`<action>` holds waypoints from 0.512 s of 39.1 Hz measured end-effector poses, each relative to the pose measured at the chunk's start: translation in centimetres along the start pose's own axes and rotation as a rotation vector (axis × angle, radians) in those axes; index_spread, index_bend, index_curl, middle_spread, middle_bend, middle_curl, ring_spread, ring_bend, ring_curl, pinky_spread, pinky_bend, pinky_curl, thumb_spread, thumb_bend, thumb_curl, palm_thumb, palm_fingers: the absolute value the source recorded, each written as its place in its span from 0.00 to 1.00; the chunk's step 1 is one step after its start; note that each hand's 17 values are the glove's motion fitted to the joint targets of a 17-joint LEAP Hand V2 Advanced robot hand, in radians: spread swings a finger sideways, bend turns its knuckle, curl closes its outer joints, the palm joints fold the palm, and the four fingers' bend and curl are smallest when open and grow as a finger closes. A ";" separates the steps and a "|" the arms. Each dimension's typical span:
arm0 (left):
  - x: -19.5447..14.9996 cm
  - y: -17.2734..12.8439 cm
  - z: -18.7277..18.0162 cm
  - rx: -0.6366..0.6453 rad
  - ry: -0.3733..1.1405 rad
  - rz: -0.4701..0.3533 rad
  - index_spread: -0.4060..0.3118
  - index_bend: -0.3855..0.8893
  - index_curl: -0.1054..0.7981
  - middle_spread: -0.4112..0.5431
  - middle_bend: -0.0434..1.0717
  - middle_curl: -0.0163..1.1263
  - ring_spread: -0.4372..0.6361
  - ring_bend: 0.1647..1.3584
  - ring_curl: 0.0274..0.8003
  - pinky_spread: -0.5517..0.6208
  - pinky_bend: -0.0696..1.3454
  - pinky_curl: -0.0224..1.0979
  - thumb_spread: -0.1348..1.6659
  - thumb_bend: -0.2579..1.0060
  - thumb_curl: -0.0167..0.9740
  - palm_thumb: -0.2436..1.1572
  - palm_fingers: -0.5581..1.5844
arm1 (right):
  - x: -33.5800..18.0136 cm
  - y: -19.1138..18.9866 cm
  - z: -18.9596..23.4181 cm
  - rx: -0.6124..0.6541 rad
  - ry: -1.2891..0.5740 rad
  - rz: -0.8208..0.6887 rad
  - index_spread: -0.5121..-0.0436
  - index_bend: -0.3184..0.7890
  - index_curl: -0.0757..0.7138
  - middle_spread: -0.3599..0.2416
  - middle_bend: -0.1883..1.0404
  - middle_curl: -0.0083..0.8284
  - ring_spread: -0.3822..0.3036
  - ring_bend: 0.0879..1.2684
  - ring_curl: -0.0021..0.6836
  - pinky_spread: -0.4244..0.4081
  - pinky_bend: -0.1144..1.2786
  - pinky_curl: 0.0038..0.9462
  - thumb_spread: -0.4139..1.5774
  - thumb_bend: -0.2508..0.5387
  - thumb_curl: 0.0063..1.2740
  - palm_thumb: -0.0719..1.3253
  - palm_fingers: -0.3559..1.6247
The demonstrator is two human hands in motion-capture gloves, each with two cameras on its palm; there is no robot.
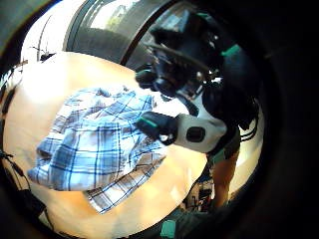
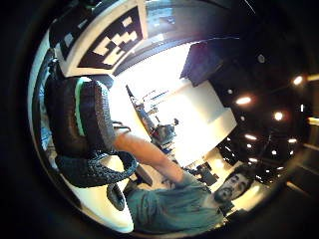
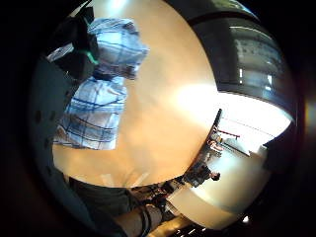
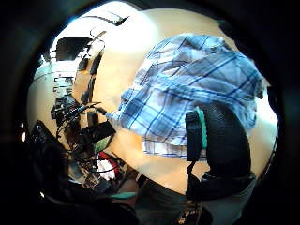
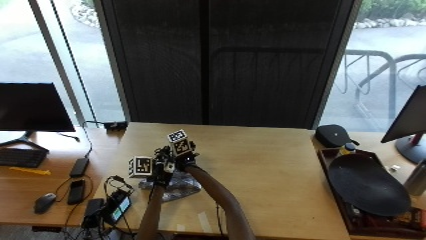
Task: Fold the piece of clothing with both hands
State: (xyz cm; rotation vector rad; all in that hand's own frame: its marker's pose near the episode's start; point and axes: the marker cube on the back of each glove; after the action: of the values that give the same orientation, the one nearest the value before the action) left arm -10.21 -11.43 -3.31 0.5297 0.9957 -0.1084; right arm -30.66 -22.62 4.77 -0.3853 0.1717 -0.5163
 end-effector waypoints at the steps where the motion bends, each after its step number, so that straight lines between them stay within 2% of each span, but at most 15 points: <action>1: 0.2 -0.1 0.1 -0.010 -0.002 0.008 0.39 0.41 0.52 0.45 0.20 0.36 0.68 0.16 0.35 0.66 0.32 0.37 0.89 0.25 0.30 0.39 0.48 | 0.6 -0.1 -0.3 0.058 0.027 0.040 0.46 0.42 0.20 0.42 0.38 0.53 0.38 0.48 0.55 0.49 0.69 0.43 0.89 0.28 0.31 0.57 0.42; 3: 0.3 0.0 0.0 -0.022 -0.083 -0.022 0.39 0.41 0.52 0.45 0.20 0.36 0.67 0.16 0.35 0.65 0.33 0.38 0.89 0.25 0.30 0.39 0.48 | 1.4 0.1 -0.6 0.107 0.051 0.077 0.45 0.42 0.22 0.44 0.35 0.51 0.42 0.42 0.51 0.55 0.68 0.41 0.89 0.28 0.30 0.55 0.39; 6: 0.9 0.7 -0.2 -0.040 -0.258 -0.078 0.39 0.42 0.52 0.45 0.22 0.37 0.67 0.18 0.36 0.69 0.28 0.38 0.89 0.25 0.30 0.39 0.46 | 2.1 0.9 -0.6 0.074 0.038 0.074 0.43 0.42 0.25 0.46 0.32 0.50 0.47 0.38 0.48 0.60 0.67 0.39 0.90 0.29 0.29 0.54 0.38; 8: 1.4 1.6 0.0 -0.063 -0.323 -0.100 0.39 0.42 0.52 0.45 0.22 0.37 0.67 0.18 0.36 0.70 0.28 0.38 0.89 0.24 0.30 0.39 0.46 | 2.7 1.3 -0.7 0.052 0.029 0.078 0.43 0.41 0.26 0.47 0.31 0.49 0.49 0.37 0.47 0.63 0.66 0.38 0.91 0.29 0.29 0.52 0.37; 15: 0.8 4.6 1.6 -0.123 -0.489 -0.103 0.40 0.42 0.52 0.46 0.22 0.38 0.68 0.20 0.37 0.74 0.25 0.37 0.89 0.23 0.30 0.39 0.45 | 4.6 1.7 -1.9 0.079 0.033 0.121 0.42 0.41 0.30 0.50 0.29 0.47 0.54 0.34 0.46 0.70 0.65 0.37 0.92 0.30 0.28 0.50 0.35; 20: -0.1 4.8 1.3 -0.168 -0.626 -0.121 0.40 0.43 0.52 0.46 0.21 0.38 0.68 0.21 0.38 0.76 0.23 0.36 0.88 0.22 0.30 0.39 0.45 | 6.0 3.2 -2.4 0.081 0.037 0.119 0.40 0.42 0.33 0.53 0.28 0.46 0.59 0.31 0.46 0.75 0.64 0.37 0.92 0.30 0.27 0.49 0.32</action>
State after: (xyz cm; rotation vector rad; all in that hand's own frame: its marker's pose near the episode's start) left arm -7.70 -7.93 -0.91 0.2513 0.4172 -0.2781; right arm -24.70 -23.88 0.95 -0.2844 0.2078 -0.4116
